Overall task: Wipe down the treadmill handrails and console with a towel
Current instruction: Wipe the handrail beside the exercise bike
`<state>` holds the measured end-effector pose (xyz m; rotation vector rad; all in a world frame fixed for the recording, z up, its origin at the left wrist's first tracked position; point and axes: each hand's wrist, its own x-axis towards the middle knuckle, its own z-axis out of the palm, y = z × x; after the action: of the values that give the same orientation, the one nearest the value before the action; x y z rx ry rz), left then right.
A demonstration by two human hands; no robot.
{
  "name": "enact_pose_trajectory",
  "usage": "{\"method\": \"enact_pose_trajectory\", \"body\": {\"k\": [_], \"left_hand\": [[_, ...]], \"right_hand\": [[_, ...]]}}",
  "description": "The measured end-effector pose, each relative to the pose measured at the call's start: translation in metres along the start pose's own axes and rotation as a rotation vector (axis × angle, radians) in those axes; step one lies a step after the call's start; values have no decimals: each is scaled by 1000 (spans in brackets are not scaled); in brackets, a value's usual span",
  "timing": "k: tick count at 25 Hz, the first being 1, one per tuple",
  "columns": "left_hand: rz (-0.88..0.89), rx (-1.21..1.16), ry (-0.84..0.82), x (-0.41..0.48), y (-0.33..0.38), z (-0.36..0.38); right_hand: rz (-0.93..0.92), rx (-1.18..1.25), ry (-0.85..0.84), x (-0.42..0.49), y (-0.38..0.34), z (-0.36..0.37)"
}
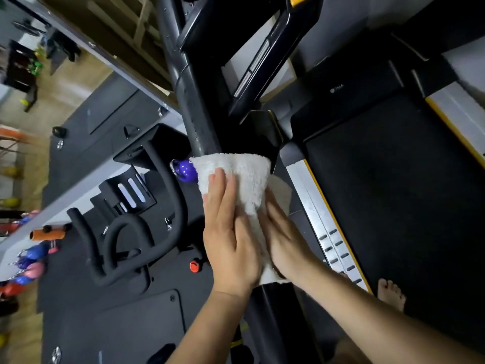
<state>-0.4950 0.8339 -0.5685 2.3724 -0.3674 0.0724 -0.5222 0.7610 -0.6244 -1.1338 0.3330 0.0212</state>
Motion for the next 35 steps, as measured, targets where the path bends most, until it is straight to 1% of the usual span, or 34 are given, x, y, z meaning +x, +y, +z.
{"method": "enact_pose_trajectory", "body": {"k": [3, 4, 5, 8, 9, 10, 12, 13, 15, 17, 19, 20, 22, 24, 26, 28, 31, 32, 33, 34, 35], "left_hand": [[-21, 2, 18, 1, 0, 0], [-9, 4, 10, 1, 0, 0], [5, 6, -2, 1, 0, 0], [9, 29, -5, 3, 1, 1], [2, 28, -4, 2, 2, 1], [-5, 23, -2, 1, 1, 2], [-19, 9, 10, 1, 1, 1], [-31, 4, 16, 1, 1, 1], [-43, 18, 18, 2, 1, 1], [-31, 45, 10, 2, 2, 2], [-30, 42, 14, 2, 1, 2], [-34, 33, 21, 1, 0, 2], [-42, 26, 31, 1, 2, 2], [-65, 1, 46, 1, 5, 1], [-72, -91, 49, 5, 8, 0], [-61, -164, 30, 10, 9, -1], [-98, -100, 66, 3, 6, 1], [-128, -75, 87, 1, 5, 1], [-143, -58, 99, 0, 6, 1], [-132, -59, 99, 1, 6, 1], [-104, -80, 88, 3, 8, 0]], "right_hand": [[-152, -355, -21, 49, -21, -5], [-205, -400, -9, 61, -16, -8], [-200, -408, 5, 65, -6, -10], [64, -278, 74, 23, 19, -7], [117, -248, 67, 4, 19, -3], [104, -257, 45, -7, 17, 1], [-57, -331, 32, 1, 14, 6], [-134, -412, 37, 17, 13, 4], [-190, -536, 20, 53, 12, -5], [-102, -428, 57, 69, 14, -14], [-12, -357, 113, 49, 18, -11], [-24, -377, 102, 31, 15, -6], [-129, -387, 20, 16, 4, -2], [-252, -400, -41, 36, -15, -1], [-336, -484, -46, 74, -31, 0], [-345, -482, -20, 91, -30, 4], [-319, -497, 37, 55, -2, 7], [-320, -456, 24, 37, 4, 7], [-310, -363, -9, 25, 1, 6], [-307, -296, -25, 25, -4, 4], [-318, -308, -29, 34, -14, 4]]}}
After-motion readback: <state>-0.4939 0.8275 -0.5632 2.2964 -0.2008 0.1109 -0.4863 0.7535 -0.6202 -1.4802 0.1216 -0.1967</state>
